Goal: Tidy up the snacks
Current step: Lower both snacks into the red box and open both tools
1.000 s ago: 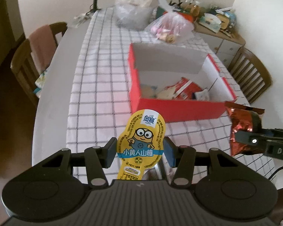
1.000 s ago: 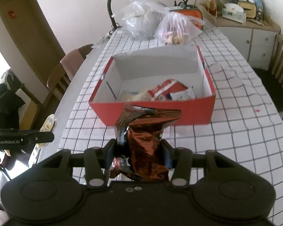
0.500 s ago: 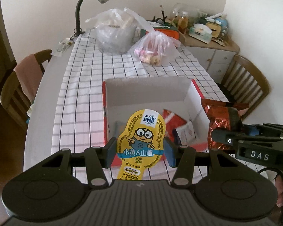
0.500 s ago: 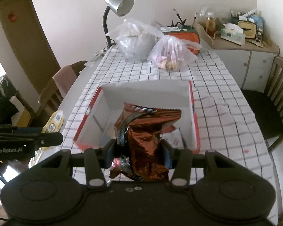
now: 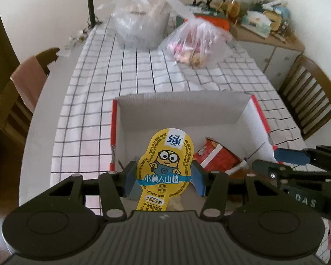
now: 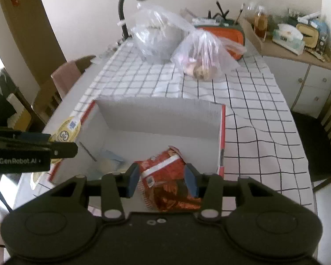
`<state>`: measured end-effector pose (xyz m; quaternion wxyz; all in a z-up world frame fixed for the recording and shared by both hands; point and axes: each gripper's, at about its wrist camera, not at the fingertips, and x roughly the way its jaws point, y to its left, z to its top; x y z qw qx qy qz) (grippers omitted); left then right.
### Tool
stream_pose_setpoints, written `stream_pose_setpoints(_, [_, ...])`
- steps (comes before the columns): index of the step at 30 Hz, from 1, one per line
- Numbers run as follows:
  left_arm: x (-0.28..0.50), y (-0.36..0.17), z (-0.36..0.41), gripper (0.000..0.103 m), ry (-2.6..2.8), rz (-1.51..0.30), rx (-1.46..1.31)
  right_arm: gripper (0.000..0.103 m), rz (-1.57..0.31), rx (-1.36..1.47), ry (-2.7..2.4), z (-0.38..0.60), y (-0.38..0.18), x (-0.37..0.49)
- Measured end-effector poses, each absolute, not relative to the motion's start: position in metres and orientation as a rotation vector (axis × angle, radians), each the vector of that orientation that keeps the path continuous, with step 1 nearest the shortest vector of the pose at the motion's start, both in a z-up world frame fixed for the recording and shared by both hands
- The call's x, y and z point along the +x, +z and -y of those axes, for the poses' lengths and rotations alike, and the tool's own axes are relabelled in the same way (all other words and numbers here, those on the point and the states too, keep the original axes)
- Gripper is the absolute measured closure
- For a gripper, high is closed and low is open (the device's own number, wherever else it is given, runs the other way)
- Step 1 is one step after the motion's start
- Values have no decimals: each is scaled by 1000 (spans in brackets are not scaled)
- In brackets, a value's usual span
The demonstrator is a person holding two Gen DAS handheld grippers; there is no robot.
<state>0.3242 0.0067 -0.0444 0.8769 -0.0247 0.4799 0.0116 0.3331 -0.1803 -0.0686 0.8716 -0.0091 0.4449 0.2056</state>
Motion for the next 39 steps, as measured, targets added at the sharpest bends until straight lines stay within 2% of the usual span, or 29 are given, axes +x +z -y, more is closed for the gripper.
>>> stream_pose_setpoints(10, [363, -101, 1, 51, 78, -1153, -18, 55, -1003, -20, 460, 186, -104, 352])
stream_pose_setpoints(18, [367, -119, 3, 51, 92, -1187, -17, 49, -1016, -16, 468, 192, -112, 353])
stream_pose_setpoints(22, [363, -113, 1, 50, 81, -1168, -33, 44, -1011, -17, 465, 193, -110, 351])
stream_pose_setpoints(25, [357, -106, -1, 45, 77, -1145, -47, 42, -999, -16, 464, 192, -106, 347])
stream_pose_setpoints(39, [305, -56, -6, 45, 18, -1031, -56, 37, -918, -3, 460, 187, -67, 307])
